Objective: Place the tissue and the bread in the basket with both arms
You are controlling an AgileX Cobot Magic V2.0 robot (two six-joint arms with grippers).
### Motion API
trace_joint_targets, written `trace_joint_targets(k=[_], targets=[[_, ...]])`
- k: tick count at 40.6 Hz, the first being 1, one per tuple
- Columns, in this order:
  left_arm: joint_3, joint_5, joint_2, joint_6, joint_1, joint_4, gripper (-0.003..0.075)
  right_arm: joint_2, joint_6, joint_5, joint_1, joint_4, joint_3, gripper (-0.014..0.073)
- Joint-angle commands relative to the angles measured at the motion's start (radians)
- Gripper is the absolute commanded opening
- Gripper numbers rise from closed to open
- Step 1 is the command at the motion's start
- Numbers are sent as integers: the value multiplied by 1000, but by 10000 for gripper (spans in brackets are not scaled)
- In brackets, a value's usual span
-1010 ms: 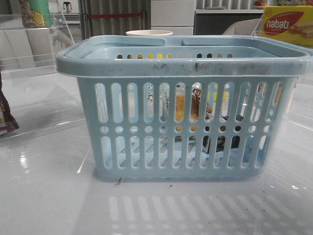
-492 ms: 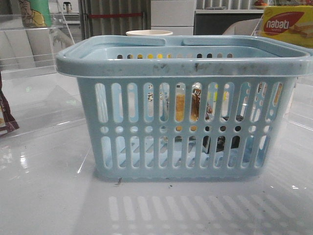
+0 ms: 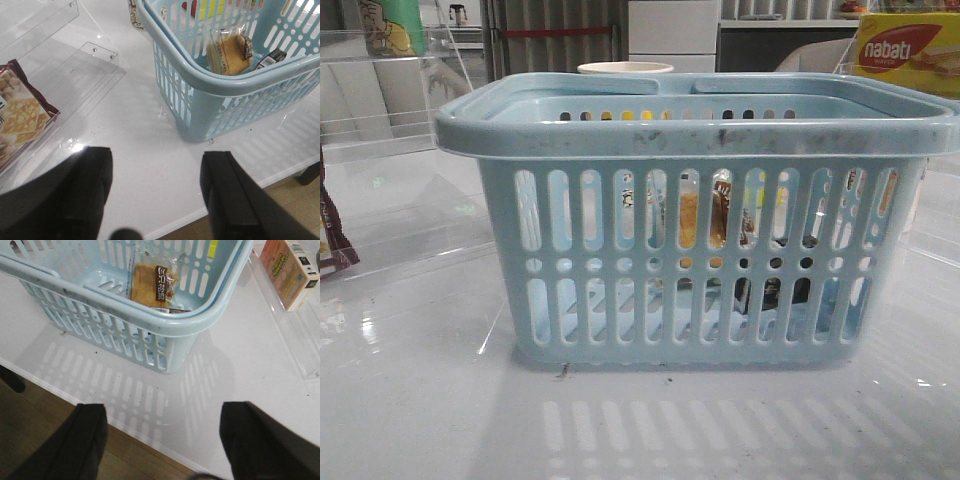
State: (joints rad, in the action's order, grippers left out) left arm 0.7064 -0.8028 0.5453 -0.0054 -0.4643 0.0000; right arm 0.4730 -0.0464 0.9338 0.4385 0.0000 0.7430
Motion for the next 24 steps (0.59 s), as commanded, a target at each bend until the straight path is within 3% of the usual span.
trace_joint_targets(k=[1, 18, 24], targets=[[12, 83, 2, -14, -7, 5, 454, -57, -2, -44, 0, 0, -1, 570], [-4, 89, 14, 5, -7, 5, 451, -112, 37, -36, 0, 0, -61, 568], [-5, 83, 14, 5, -7, 0, 364, -112, 37, -36, 0, 0, -61, 426]])
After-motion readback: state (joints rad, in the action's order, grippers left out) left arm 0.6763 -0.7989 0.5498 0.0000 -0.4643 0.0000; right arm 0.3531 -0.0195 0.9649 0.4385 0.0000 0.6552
